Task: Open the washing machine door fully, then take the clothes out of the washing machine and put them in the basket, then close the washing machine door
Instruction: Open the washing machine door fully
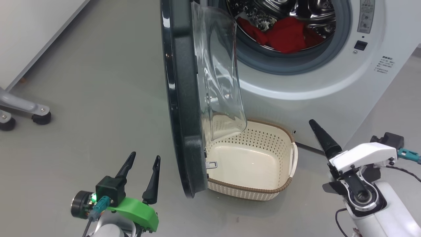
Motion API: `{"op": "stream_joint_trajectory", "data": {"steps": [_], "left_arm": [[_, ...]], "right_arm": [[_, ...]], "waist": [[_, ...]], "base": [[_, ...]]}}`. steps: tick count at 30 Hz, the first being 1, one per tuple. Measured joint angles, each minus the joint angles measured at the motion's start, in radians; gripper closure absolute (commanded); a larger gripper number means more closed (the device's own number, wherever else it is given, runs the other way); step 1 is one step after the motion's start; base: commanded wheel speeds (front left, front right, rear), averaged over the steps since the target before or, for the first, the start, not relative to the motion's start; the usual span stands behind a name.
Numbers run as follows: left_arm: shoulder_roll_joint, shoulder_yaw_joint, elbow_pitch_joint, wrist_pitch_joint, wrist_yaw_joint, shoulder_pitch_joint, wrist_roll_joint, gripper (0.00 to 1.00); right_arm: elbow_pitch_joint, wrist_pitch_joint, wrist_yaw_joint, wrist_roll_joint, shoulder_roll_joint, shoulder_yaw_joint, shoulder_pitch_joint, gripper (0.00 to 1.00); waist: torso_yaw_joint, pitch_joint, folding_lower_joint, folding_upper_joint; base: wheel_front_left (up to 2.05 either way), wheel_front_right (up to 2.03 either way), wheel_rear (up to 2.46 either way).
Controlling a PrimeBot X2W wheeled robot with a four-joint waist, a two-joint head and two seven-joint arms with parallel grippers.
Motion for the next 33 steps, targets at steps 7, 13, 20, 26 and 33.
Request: {"op": "stream_joint_trajectory", "data": {"steps": [7, 13, 20, 26, 33], "left_arm": [[0.0, 0.0, 0.004, 0.0, 0.0, 0.012, 0.0, 0.0], [0.001, -0.003, 0.012, 0.0, 0.0, 0.017, 0.0, 0.0], [0.004, -0.004, 0.018, 0.0, 0.0, 0.033, 0.0, 0.0], [0.009, -0.003, 0.022, 0.0, 0.0, 0.041, 0.0, 0.0], [0.013, -0.003, 0.022, 0.0, 0.001, 0.05, 0.0, 0.0]], "right_arm": [[-0.058, -0.226, 0.0, -0.284, -0.057, 0.059, 0.016, 0.0], [-0.062, -0.409, 0.0, -0.536, -0.121, 0.12, 0.016, 0.0], [-0.02, -0.411, -0.045, -0.742, -0.138, 0.138, 0.025, 0.0], [-0.021, -0.4, -0.116, -0.839, -0.096, 0.104, 0.075, 0.0], [-0.042, -0.4, -0.147, -0.936, -0.05, 0.074, 0.118, 0.0]], "waist": [[-0.006, -0.017, 0.0, 0.0], [-0.011, -0.037, 0.0, 0.0], [-0.012, -0.057, 0.0, 0.0], [-0.014, -0.074, 0.0, 0.0], [-0.019, -0.075, 0.0, 0.0]], "base": [[0.0, 0.0, 0.0], [0.0, 0.0, 0.0], [0.0, 0.0, 0.0], [0.0, 0.0, 0.0], [0.0, 0.0, 0.0]]}}
